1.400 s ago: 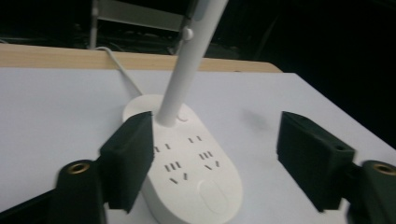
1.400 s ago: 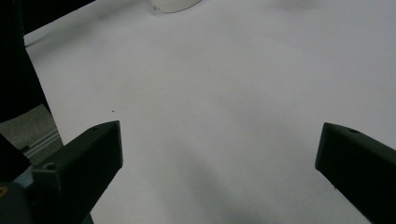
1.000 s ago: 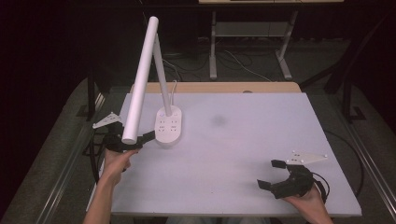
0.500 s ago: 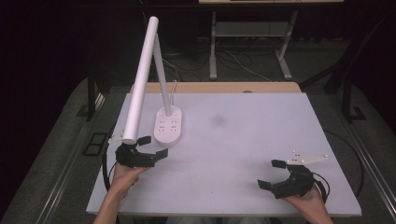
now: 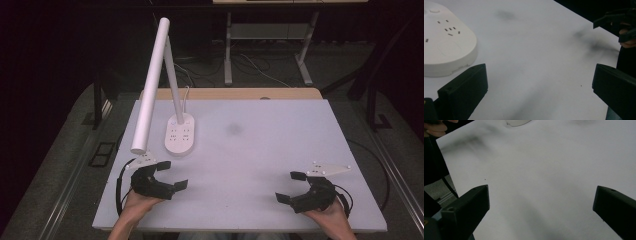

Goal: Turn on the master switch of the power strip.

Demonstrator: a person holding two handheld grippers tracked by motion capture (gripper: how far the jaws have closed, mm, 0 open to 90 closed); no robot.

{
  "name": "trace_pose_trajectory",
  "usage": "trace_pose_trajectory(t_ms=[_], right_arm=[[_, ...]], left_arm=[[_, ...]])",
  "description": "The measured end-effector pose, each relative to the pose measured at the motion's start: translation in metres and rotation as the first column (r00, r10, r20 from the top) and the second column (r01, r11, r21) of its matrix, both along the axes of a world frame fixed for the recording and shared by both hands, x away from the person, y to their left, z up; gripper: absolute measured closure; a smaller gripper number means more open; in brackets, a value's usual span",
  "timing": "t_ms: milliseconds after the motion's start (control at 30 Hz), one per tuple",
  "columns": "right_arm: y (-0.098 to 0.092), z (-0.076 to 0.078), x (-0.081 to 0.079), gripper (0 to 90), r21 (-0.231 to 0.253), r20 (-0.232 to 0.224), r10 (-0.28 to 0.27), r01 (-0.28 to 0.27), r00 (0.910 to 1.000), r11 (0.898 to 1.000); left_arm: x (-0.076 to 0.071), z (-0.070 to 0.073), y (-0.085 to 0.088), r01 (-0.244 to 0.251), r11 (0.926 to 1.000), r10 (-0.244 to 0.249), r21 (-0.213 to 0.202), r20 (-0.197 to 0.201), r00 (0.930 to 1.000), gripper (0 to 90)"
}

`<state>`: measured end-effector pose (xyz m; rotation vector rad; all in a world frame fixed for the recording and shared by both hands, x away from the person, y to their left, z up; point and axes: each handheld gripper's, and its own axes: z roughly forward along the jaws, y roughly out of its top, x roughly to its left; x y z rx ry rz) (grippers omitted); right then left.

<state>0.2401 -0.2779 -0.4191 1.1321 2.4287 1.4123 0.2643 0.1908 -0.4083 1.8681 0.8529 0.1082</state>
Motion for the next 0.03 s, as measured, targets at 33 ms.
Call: trace_pose_trajectory(t_ms=[33], right_arm=[[0.0001,0.0,0.0001,0.0,0.0,0.0,0.0,0.0,1.0,1.0]], left_arm=[[-0.0012,-0.0012,0.0,0.002,1.0,-0.002,0.003,0.001,1.0,0.0]])
